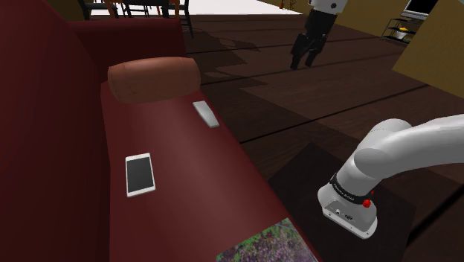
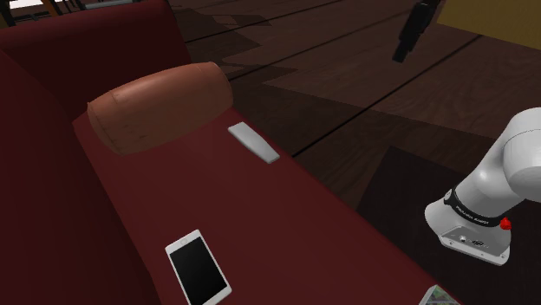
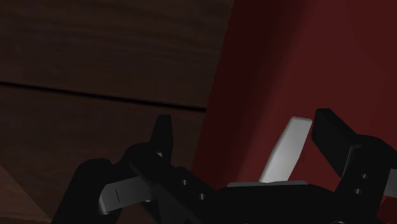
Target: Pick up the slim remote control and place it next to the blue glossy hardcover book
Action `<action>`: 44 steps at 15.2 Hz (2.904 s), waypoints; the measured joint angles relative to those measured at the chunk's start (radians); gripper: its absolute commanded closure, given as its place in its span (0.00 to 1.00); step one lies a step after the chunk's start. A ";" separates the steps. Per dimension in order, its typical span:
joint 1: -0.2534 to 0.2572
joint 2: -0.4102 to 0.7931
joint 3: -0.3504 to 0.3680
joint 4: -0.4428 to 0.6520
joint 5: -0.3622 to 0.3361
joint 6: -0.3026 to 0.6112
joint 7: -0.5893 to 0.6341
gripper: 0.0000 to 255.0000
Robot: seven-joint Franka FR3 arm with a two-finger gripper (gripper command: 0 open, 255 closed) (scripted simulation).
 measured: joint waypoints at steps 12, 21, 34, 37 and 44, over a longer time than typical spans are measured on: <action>0.012 0.276 0.129 0.010 0.046 0.263 0.163 0.00; 0.016 0.577 0.217 0.119 0.017 0.451 0.317 0.00; 0.080 1.083 0.247 0.482 -0.125 0.568 0.556 0.00; 0.089 1.120 0.245 0.496 -0.134 0.589 0.570 0.00; 0.094 1.160 0.240 0.477 -0.145 0.647 0.576 0.00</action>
